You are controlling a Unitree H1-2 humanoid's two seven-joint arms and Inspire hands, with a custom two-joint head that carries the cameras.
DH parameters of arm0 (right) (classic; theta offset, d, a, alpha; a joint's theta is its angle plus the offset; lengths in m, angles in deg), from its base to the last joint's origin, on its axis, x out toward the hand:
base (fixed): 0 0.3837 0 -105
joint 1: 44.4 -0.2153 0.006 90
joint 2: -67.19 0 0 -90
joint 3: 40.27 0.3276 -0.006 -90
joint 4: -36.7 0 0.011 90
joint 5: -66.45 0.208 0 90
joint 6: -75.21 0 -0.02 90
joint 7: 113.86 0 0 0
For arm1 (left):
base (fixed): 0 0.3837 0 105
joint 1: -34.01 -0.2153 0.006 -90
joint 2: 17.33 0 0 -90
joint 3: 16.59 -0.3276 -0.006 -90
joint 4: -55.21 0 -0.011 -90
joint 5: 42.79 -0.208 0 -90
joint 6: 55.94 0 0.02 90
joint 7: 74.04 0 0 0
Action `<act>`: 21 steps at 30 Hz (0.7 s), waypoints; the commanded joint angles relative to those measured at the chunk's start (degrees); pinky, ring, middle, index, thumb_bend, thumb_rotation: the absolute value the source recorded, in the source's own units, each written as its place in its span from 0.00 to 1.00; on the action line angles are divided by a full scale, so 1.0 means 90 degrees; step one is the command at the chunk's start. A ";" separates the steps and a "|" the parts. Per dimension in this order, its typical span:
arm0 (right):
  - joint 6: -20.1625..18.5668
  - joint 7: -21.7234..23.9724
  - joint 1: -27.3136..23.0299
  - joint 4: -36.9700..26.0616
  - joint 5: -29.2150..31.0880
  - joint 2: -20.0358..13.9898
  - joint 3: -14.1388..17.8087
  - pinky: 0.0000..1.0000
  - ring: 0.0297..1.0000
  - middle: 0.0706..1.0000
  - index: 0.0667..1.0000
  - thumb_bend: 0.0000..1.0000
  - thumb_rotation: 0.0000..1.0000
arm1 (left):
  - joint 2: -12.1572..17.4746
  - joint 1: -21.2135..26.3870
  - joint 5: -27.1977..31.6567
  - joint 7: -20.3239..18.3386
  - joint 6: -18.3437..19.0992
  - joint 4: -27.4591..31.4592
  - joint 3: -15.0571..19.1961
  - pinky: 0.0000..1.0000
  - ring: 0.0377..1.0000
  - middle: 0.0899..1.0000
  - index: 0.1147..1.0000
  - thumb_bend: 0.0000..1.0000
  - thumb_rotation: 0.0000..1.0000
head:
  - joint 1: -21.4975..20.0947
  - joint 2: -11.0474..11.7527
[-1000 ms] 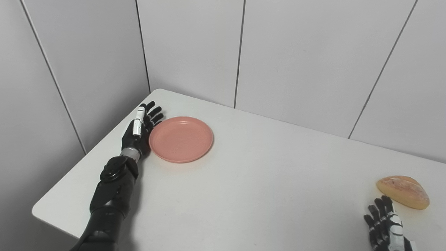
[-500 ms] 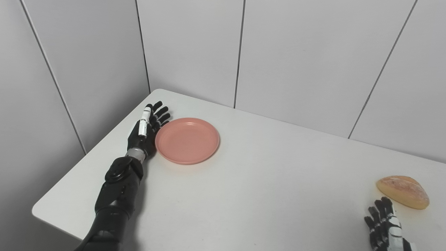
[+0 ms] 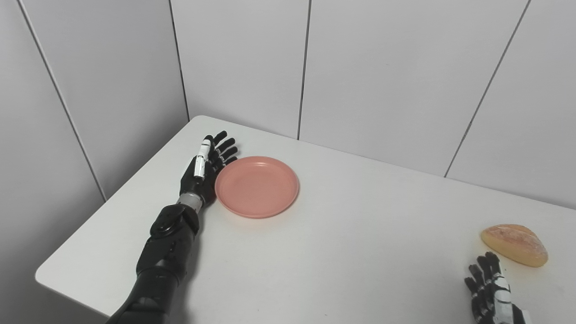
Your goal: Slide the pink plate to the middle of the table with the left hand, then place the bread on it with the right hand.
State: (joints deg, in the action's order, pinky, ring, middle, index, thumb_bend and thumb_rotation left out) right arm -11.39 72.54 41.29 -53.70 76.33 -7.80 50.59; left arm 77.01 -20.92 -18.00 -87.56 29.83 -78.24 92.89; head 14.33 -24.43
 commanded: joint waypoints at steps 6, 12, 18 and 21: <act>0.0126 -0.0028 0.0044 0.0063 -0.0048 0.0126 -0.0054 1.00 0.98 1.00 1.00 0.30 1.00 | -0.0179 0.0049 -0.0114 -0.0113 -0.0030 -0.0080 -0.0240 0.85 0.84 0.83 0.82 0.36 1.00 | -0.0104 -0.0046; 0.0203 -0.0019 0.0030 0.0108 -0.0122 0.0146 -0.0083 1.00 0.98 1.00 1.00 0.32 1.00 | -0.0345 0.0021 -0.0061 -0.0278 -0.0002 0.0043 -0.0314 0.85 0.85 0.85 0.82 0.37 1.00 | -0.0260 -0.0121; 0.0181 -0.0063 0.0035 0.0058 -0.0218 0.0187 -0.0127 1.00 0.98 0.99 1.00 0.33 1.00 | -0.0639 -0.0100 -0.0154 -0.0054 0.0366 0.0572 -0.0421 0.84 0.83 0.83 0.80 0.34 1.00 | -0.0381 -0.0192; 0.0150 -0.0080 0.0039 0.0030 -0.0227 0.0207 -0.0146 1.00 0.98 0.99 1.00 0.33 1.00 | -0.0738 -0.0156 -0.0125 -0.0043 0.0503 0.0763 -0.0449 0.84 0.84 0.83 0.80 0.34 1.00 | -0.0439 -0.0229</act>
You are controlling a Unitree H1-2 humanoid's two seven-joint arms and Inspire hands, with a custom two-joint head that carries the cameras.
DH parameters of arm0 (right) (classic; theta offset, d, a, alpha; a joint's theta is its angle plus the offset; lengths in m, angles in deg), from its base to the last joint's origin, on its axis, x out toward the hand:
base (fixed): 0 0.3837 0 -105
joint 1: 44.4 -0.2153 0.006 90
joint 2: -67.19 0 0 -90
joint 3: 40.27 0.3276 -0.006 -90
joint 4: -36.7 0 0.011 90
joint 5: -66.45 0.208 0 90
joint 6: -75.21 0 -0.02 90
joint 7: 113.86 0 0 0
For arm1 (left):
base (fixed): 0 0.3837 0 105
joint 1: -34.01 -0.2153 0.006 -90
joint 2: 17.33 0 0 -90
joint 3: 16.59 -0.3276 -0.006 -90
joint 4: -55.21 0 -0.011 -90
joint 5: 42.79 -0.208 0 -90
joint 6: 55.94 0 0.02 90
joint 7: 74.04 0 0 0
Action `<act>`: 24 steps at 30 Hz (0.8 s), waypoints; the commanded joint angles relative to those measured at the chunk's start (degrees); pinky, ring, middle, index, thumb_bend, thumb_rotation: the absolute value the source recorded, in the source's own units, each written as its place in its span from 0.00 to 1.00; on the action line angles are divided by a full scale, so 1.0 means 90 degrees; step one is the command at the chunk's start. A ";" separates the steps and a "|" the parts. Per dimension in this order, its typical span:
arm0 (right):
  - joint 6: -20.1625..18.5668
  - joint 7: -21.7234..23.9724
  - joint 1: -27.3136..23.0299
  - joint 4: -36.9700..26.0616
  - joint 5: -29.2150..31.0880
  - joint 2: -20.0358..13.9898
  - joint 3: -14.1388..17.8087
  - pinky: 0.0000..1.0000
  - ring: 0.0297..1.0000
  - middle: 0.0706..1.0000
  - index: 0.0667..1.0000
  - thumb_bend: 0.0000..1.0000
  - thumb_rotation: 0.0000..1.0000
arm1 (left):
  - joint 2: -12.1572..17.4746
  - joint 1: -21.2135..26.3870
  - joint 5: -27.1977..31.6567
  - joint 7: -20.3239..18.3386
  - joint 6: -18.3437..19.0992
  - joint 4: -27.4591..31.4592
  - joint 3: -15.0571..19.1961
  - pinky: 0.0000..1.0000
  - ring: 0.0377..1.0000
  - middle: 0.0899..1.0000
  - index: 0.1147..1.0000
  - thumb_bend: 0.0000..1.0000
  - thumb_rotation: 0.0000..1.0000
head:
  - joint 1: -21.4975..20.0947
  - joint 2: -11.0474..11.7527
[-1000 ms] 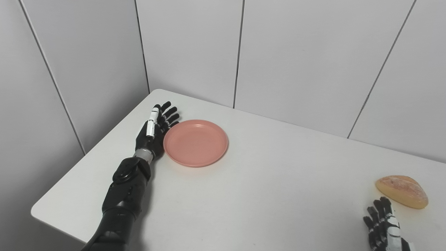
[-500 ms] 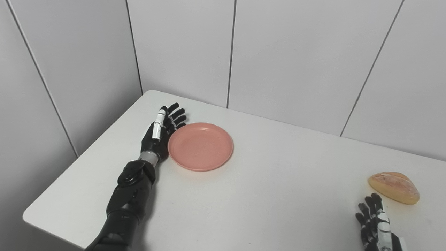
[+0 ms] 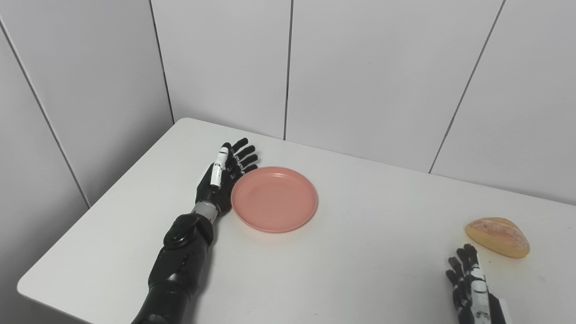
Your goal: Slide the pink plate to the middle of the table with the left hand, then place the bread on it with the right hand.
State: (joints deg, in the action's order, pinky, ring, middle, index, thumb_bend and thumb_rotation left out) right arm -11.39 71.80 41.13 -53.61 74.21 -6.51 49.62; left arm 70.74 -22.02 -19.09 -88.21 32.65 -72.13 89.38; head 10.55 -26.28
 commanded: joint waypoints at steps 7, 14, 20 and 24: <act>0.0148 -0.0049 0.0031 0.0043 -0.0043 0.0116 -0.0060 1.00 0.97 0.98 0.99 0.33 1.00 | -0.0343 -0.0130 -0.0023 0.0163 0.0490 0.0440 -0.0197 0.85 0.84 0.83 0.81 0.34 1.00 | -0.0140 -0.0099; 0.0056 -0.0084 0.0044 -0.0090 -0.0079 0.0148 -0.0067 1.00 0.97 0.98 0.99 0.33 1.00 | -0.0689 -0.0202 -0.0106 0.0286 0.0647 0.0759 -0.0410 0.84 0.83 0.82 0.80 0.34 1.00 | -0.0230 -0.0235; 0.0060 -0.0100 0.0042 -0.0110 -0.0101 0.0184 -0.0117 0.99 0.97 0.99 0.99 0.34 1.00 | -0.0894 -0.0212 -0.0123 0.0319 0.0760 0.0901 -0.0588 0.83 0.83 0.82 0.80 0.34 1.00 | -0.0415 -0.0329; -0.0068 -0.0196 0.0050 -0.0224 -0.0147 0.0252 -0.0147 0.99 0.97 0.98 0.98 0.34 1.00 | -0.1032 -0.0255 -0.0104 0.0352 0.0898 0.1046 -0.0700 0.85 0.83 0.82 0.80 0.33 1.00 | -0.0481 -0.0423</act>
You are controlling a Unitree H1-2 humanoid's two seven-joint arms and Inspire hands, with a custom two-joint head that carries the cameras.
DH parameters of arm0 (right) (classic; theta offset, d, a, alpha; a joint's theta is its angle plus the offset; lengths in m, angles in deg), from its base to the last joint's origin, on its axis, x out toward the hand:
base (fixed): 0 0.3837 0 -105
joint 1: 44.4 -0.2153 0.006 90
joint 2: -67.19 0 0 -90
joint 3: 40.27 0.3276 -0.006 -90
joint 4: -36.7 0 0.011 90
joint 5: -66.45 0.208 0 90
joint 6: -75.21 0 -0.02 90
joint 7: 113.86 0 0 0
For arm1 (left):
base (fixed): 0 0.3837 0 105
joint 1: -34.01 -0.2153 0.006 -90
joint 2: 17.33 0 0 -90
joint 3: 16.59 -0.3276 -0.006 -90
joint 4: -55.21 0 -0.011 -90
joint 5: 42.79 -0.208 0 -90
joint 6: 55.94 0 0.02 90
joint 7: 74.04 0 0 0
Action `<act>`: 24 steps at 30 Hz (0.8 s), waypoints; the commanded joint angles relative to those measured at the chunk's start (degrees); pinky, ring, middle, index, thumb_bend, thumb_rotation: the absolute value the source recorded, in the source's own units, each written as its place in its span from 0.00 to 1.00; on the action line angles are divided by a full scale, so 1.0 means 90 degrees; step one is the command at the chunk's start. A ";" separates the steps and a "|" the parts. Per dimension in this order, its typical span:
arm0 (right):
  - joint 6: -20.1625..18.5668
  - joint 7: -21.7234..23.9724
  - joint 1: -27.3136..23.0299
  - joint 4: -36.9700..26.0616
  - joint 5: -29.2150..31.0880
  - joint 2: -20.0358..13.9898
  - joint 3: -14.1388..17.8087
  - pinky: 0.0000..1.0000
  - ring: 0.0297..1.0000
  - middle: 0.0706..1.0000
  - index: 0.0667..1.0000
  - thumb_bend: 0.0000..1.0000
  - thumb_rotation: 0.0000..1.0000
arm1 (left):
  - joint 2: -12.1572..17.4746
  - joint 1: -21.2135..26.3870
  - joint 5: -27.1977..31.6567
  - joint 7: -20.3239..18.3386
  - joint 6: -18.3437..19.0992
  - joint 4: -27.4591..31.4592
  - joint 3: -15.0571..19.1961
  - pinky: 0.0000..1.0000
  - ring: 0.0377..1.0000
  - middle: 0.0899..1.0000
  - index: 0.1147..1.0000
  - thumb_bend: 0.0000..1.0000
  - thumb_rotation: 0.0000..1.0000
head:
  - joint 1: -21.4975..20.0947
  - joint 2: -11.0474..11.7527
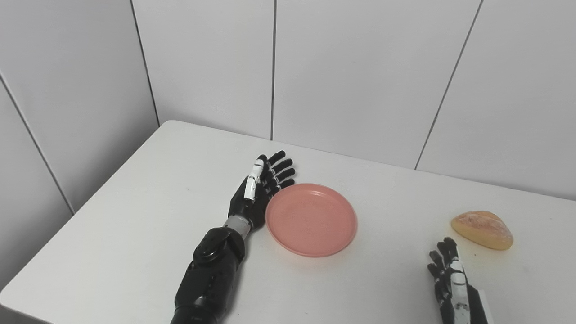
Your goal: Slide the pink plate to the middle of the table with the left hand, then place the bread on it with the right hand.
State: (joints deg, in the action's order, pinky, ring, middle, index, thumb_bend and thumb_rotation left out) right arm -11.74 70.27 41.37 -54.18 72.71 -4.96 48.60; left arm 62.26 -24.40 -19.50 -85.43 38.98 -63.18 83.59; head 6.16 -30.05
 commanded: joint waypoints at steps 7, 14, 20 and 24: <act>-0.0172 -0.0110 0.0013 -0.0299 0.0018 0.0166 -0.0064 1.00 0.98 0.99 0.99 0.34 1.00 | -0.0414 -0.0167 -0.0093 0.0035 0.0427 0.0409 -0.0314 0.83 0.82 0.81 0.78 0.34 1.00 | -0.0176 -0.0152; -0.0318 -0.0183 0.0018 -0.0447 -0.0064 0.0175 -0.0134 1.00 0.97 0.99 0.99 0.32 1.00 | -0.0675 -0.0387 -0.0128 0.0013 0.0648 0.0923 -0.0511 0.84 0.83 0.82 0.79 0.34 1.00 | -0.0250 -0.0291; -0.0319 -0.0236 0.0018 -0.0491 -0.0120 0.0214 -0.0169 0.99 0.97 0.98 0.98 0.33 1.00 | -0.0835 -0.0537 -0.0083 0.0060 0.0873 0.1264 -0.0612 0.85 0.84 0.84 0.81 0.36 1.00 | -0.0307 -0.0374; -0.0315 -0.0236 0.0008 -0.0512 -0.0098 0.0214 -0.0187 1.00 0.97 0.99 0.99 0.33 1.00 | -0.0893 -0.0597 -0.0167 0.0074 0.0910 0.1348 -0.0669 0.85 0.84 0.83 0.81 0.34 1.00 | -0.0350 -0.0428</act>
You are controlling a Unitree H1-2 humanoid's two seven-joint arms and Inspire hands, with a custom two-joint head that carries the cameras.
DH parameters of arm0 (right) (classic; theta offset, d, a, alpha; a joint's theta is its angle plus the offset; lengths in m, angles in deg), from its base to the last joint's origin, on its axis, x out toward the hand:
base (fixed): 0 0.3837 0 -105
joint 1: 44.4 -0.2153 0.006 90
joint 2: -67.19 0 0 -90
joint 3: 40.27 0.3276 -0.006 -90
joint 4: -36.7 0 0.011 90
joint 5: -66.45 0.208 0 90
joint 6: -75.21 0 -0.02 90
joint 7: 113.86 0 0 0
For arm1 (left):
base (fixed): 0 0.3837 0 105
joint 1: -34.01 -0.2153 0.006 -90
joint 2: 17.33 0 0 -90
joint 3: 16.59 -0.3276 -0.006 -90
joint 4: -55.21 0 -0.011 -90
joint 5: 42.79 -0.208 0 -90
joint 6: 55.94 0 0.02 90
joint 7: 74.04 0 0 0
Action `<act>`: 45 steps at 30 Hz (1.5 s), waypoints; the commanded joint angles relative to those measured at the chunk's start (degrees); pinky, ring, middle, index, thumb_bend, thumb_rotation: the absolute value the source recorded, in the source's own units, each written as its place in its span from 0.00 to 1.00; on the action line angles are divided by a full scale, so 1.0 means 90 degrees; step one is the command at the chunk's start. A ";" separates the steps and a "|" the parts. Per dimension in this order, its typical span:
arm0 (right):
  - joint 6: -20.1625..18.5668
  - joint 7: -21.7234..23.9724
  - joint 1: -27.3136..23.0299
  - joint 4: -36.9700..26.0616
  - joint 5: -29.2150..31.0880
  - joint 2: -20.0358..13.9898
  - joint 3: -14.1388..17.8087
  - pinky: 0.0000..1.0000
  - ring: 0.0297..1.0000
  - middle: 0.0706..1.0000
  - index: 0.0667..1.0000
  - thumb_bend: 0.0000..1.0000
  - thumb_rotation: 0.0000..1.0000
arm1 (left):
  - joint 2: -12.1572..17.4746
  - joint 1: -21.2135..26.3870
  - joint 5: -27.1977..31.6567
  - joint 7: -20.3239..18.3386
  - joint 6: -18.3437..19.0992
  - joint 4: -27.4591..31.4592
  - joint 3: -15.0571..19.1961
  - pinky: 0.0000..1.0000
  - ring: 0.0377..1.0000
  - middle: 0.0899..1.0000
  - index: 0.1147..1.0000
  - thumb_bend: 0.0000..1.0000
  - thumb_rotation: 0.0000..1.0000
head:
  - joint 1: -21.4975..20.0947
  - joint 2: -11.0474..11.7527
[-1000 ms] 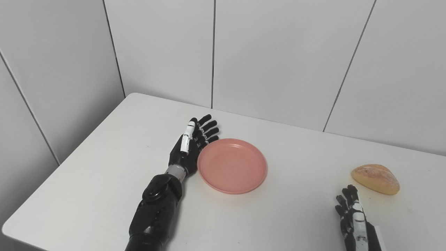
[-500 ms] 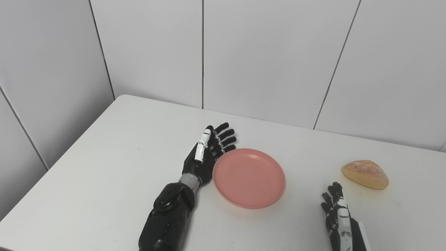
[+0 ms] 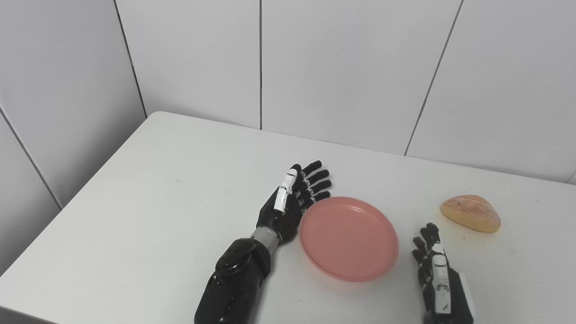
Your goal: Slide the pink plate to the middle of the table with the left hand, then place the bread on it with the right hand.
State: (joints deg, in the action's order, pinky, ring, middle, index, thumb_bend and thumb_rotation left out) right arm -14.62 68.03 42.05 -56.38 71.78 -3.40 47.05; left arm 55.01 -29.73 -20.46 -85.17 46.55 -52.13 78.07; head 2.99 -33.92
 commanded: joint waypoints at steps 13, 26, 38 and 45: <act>-0.0066 -0.0084 -0.0062 -0.0367 -0.0055 0.0137 -0.0047 1.00 0.98 0.99 0.99 0.32 1.00 | -0.0150 -0.0172 -0.0198 0.0182 -0.0065 0.0320 -0.0049 0.85 0.84 0.83 0.82 0.35 1.00 | -0.0260 -0.0098; -0.0014 -0.0086 -0.0106 -0.0315 -0.0141 0.0141 -0.0067 1.00 0.97 0.99 0.99 0.30 1.00 | -0.0100 -0.0310 -0.0273 0.0259 -0.0052 0.0683 -0.0084 0.86 0.85 0.84 0.84 0.37 1.00 | -0.0440 -0.0097; -0.0040 -0.0443 -0.0241 -0.0726 -0.0837 -0.0026 0.0056 0.96 0.94 0.96 0.97 0.37 1.00 | -0.0118 -0.0358 -0.0287 0.0240 -0.0105 0.0520 -0.0007 0.88 0.86 0.85 0.84 0.35 1.00 | -0.0725 -0.0085; -0.0520 -0.0633 -0.0413 -0.1543 -0.2173 -0.0501 0.0101 0.87 0.91 0.92 0.93 0.53 1.00 | -0.0113 -0.0367 -0.0280 0.0219 -0.0176 0.0385 0.0018 0.88 0.86 0.85 0.83 0.36 1.00 | -0.0895 -0.0083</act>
State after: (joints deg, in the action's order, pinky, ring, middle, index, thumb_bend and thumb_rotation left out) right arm -18.54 62.92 39.87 -67.69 54.12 -7.29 47.63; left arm 54.37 -33.15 -22.93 -83.25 45.68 -47.85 78.14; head -5.10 -34.72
